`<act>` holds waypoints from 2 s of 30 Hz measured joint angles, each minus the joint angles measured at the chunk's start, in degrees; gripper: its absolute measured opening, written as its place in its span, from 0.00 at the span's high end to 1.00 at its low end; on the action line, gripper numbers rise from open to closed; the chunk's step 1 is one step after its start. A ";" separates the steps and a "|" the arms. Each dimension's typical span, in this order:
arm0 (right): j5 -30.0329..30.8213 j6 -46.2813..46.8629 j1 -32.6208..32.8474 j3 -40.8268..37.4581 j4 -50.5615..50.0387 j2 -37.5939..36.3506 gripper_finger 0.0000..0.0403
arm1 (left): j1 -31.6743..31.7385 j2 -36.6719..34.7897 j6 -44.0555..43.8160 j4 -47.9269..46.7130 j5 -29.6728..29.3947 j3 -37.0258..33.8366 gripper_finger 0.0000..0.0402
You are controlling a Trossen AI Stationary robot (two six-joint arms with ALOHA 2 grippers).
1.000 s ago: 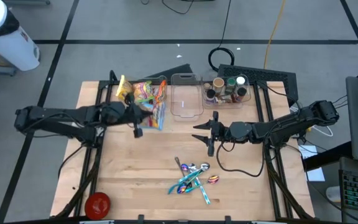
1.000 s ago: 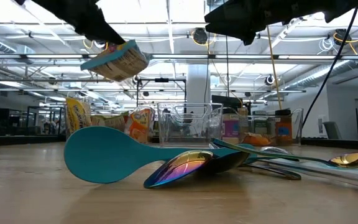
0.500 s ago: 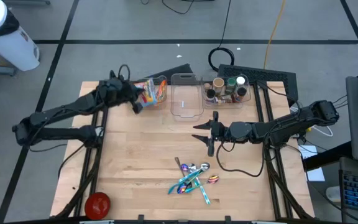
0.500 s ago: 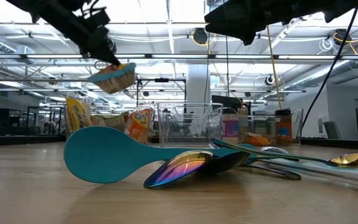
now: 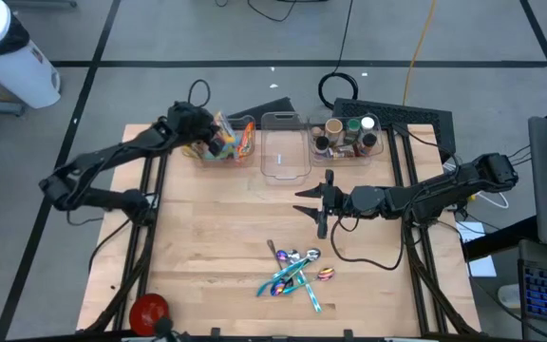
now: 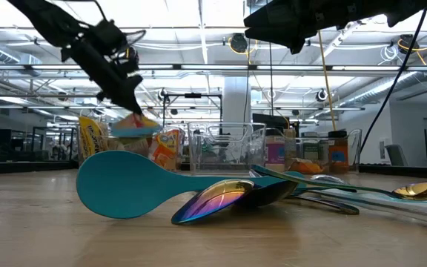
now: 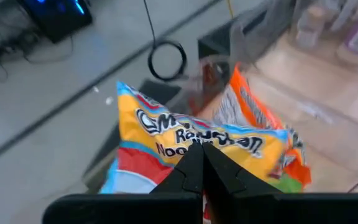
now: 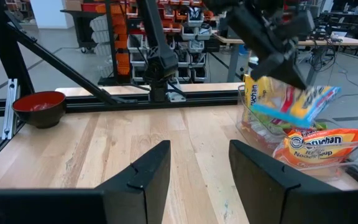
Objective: Pick & Place Food Item
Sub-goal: Put the blue noodle pack into the left transparent bin, then put the blue baby spoon into the middle transparent bin
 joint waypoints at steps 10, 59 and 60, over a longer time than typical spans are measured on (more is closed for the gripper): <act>0.00 -0.04 0.00 0.00 0.00 0.00 0.62 | 0.84 6.62 -1.73 -0.08 0.49 0.04 1.00; -0.02 -0.31 0.15 0.00 -0.02 0.00 0.61 | -12.80 -30.16 -7.99 -8.13 18.17 0.00 0.62; 0.00 -0.33 0.15 0.00 -0.02 0.00 0.61 | -13.56 -31.91 -8.03 -9.47 18.66 0.00 0.62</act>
